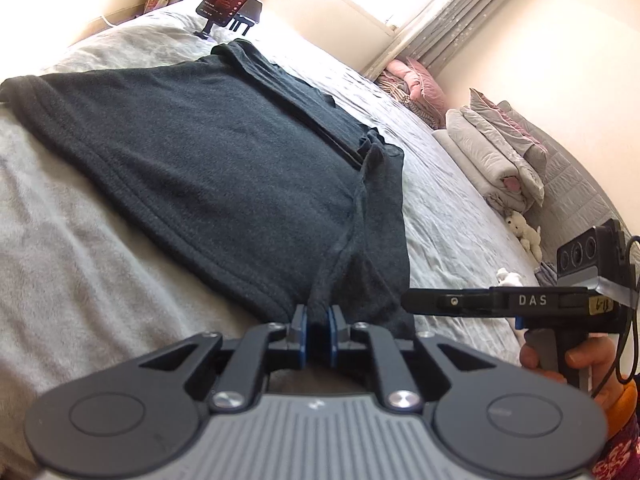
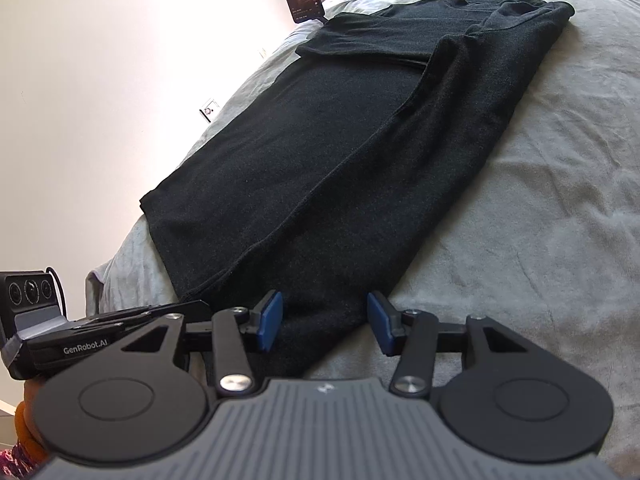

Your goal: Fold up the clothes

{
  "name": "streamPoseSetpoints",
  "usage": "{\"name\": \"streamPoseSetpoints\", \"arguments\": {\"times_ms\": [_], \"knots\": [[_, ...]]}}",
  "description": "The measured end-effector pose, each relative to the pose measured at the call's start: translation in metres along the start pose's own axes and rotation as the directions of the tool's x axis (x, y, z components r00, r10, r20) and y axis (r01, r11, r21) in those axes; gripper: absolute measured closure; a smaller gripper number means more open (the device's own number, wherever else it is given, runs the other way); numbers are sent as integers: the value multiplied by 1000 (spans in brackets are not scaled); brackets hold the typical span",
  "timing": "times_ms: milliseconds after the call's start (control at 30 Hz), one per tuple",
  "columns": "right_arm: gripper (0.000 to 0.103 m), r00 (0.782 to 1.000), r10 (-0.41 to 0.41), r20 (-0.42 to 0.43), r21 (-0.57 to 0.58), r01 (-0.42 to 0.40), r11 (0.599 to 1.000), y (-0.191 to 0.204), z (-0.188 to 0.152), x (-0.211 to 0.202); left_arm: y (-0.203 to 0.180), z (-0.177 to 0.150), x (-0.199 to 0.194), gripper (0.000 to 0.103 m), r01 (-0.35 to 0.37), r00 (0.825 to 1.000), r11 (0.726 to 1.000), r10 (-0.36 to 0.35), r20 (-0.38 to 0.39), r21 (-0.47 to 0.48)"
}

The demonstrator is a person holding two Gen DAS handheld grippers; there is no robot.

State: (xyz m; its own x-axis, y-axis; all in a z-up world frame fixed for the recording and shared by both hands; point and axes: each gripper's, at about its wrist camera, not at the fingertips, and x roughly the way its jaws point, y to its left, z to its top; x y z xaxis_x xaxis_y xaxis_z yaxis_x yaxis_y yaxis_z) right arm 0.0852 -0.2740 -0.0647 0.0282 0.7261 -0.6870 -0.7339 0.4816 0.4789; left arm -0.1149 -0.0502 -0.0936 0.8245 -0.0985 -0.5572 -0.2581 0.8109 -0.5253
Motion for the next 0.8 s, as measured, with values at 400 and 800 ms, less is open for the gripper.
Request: {"name": "streamPoseSetpoints", "arguments": {"times_ms": [400,800], "knots": [[52,988,-105,110,-67,113,991,-7,26,30,-29,11,36,67,75,997,989,-71,-41,125],[52,992,-45,117,-65,53,996,-8,66,41,26,89,11,59,-116,989,990,108,99,84]]}}
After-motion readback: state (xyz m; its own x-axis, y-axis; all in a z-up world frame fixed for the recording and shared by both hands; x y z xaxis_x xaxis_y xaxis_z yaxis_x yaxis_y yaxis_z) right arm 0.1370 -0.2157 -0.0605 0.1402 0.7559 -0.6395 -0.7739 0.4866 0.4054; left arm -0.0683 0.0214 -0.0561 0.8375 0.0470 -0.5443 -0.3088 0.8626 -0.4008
